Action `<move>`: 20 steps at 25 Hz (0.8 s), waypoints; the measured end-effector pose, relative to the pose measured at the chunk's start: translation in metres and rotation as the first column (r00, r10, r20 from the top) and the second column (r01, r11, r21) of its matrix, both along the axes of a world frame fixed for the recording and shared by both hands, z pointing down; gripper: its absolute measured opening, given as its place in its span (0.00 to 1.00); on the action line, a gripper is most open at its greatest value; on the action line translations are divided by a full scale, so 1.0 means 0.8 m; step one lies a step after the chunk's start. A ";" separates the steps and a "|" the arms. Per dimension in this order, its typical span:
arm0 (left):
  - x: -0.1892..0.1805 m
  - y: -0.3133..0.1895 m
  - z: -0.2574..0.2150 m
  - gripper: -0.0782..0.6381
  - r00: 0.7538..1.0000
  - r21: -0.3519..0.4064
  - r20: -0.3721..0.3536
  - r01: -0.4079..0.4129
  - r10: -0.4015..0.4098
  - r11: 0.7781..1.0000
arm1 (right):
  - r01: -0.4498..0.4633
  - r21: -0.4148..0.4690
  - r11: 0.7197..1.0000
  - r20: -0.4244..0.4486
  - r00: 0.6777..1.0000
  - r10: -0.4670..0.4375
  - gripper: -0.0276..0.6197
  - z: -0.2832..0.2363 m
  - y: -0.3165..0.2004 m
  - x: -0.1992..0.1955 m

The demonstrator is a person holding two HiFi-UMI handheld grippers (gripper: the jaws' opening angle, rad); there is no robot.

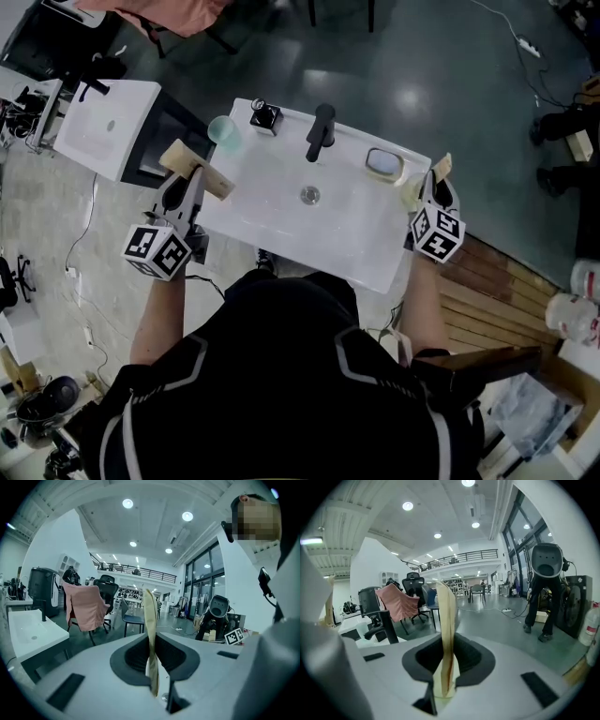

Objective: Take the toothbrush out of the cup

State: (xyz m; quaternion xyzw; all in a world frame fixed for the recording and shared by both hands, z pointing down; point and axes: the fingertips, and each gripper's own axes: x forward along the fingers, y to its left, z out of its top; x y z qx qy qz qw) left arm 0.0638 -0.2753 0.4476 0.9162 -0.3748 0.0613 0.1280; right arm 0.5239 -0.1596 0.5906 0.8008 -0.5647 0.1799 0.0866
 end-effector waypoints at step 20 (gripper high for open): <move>-0.017 -0.118 -0.055 0.16 0.982 0.086 -0.054 -0.177 0.182 0.980 | -0.024 0.130 0.991 -0.113 0.993 0.039 0.12 -0.206 -0.008 -0.092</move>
